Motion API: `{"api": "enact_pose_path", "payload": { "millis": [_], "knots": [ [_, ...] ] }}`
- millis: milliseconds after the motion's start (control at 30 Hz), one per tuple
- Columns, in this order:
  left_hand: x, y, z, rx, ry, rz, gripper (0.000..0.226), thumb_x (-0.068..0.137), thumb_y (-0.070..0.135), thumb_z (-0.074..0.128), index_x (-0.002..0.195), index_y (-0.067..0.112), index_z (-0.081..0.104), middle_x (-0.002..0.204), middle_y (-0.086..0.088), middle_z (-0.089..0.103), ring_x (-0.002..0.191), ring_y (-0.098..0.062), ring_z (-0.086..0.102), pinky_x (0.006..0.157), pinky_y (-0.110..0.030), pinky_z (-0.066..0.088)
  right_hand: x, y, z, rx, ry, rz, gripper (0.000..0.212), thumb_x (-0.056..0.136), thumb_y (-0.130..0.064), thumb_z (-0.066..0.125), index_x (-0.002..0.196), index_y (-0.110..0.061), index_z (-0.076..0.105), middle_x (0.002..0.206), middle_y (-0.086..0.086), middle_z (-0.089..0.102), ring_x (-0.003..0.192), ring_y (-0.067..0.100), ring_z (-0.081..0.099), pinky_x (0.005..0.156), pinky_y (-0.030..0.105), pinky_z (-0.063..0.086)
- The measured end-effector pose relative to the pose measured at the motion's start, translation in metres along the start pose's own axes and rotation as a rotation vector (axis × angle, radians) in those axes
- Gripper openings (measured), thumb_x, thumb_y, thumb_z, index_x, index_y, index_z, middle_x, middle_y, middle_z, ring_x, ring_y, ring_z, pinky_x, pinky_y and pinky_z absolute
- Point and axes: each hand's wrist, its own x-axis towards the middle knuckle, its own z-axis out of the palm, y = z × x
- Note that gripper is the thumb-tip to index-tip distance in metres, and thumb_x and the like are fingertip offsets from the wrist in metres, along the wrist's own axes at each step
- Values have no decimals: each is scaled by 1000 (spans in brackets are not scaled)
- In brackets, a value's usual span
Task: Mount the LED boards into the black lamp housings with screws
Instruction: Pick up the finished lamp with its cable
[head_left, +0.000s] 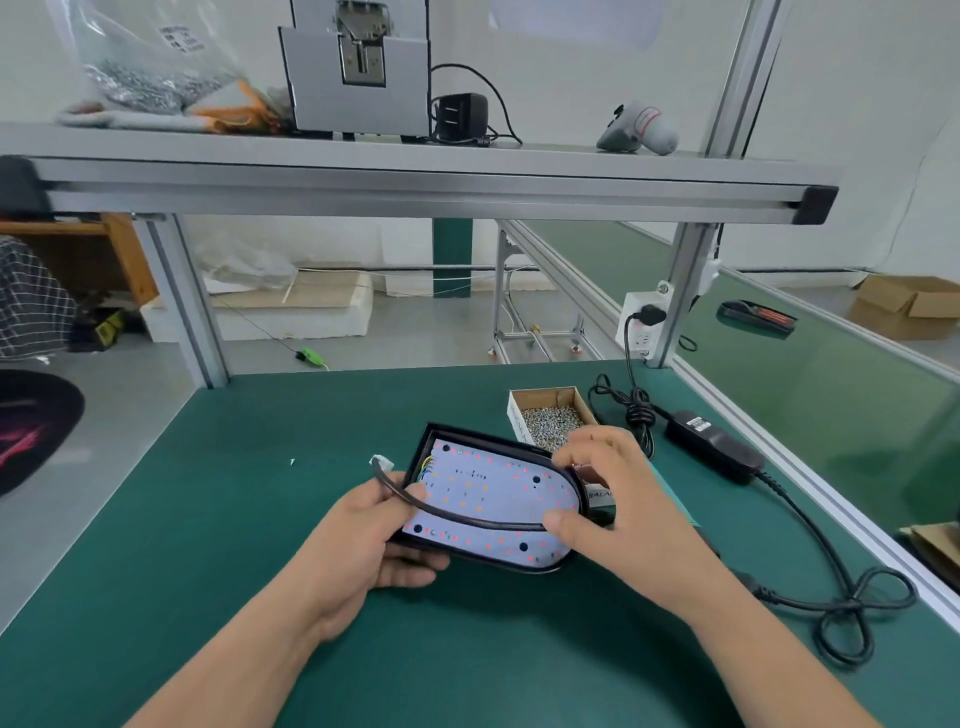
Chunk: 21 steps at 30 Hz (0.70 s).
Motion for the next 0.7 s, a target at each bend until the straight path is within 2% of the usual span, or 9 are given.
{"api": "enact_pose_path", "payload": {
  "millis": [67, 100, 133, 200, 267, 400, 533, 633, 700],
  "knots": [
    [0, 1, -1, -42, -2, 45, 24, 109, 28, 59, 120, 10, 70, 102, -24, 78, 77, -32, 74, 61, -35, 62, 1, 4, 1, 8, -31, 92, 68, 80, -62, 71, 141, -56, 42, 147, -46, 33, 143, -20, 26, 101, -6, 21],
    [0, 2, -1, -67, -7, 72, 24, 107, 28, 61, 119, 10, 71, 102, -24, 78, 76, -32, 74, 61, -36, 63, 2, 5, -1, 52, -50, 136, 76, 78, -68, 70, 147, -58, 37, 145, -52, 34, 139, -27, 25, 101, -6, 23],
    [-1, 3, 0, -87, -17, 98, 23, 105, 29, 64, 117, 11, 73, 102, -25, 77, 76, -32, 73, 63, -36, 63, 2, 5, -4, 114, -68, 162, 77, 78, -71, 70, 147, -58, 39, 141, -53, 41, 136, -26, 33, 104, -1, 30],
    [-4, 5, 2, -108, -50, 153, 23, 99, 32, 71, 113, 16, 76, 107, -23, 77, 80, -33, 74, 65, -37, 64, 5, 8, -10, 213, -101, 145, 56, 85, -68, 71, 136, -51, 57, 134, -36, 62, 127, -9, 58, 104, 18, 47],
    [-6, 4, 4, -130, -72, 196, 24, 97, 33, 72, 114, 16, 77, 114, -22, 77, 85, -33, 74, 66, -37, 63, 4, 7, -12, 294, -113, 103, 40, 94, -57, 71, 130, -42, 66, 130, -19, 72, 120, 4, 67, 97, 20, 52],
    [-7, 2, 7, -185, -90, 260, 29, 97, 31, 65, 119, 17, 77, 124, -22, 75, 94, -30, 74, 68, -38, 65, 1, 6, -11, 420, -85, 110, 46, 91, -47, 78, 132, -32, 64, 128, -12, 74, 119, 10, 70, 95, 20, 54],
    [-7, -4, 8, -222, -155, 288, 32, 95, 24, 70, 126, 16, 73, 128, -23, 73, 99, -34, 74, 69, -40, 65, 1, 5, -13, 457, 28, 102, 30, 89, -40, 75, 118, -40, 69, 117, -7, 76, 107, 12, 73, 88, 24, 56],
    [-7, -7, 8, -231, -253, 281, 52, 92, 34, 71, 137, 9, 63, 131, -26, 70, 99, -40, 73, 67, -41, 63, 0, 6, -21, 452, 146, 87, 25, 91, -38, 74, 115, -35, 71, 110, -4, 78, 99, 14, 73, 83, 25, 58],
    [-8, -10, 10, -177, -297, 262, 64, 91, 46, 65, 143, 9, 60, 136, -21, 67, 94, -43, 71, 63, -39, 60, -2, 9, -30, 462, 201, 87, 28, 90, -39, 74, 117, -30, 72, 110, -2, 79, 98, 16, 74, 83, 28, 59]
  ]
}}
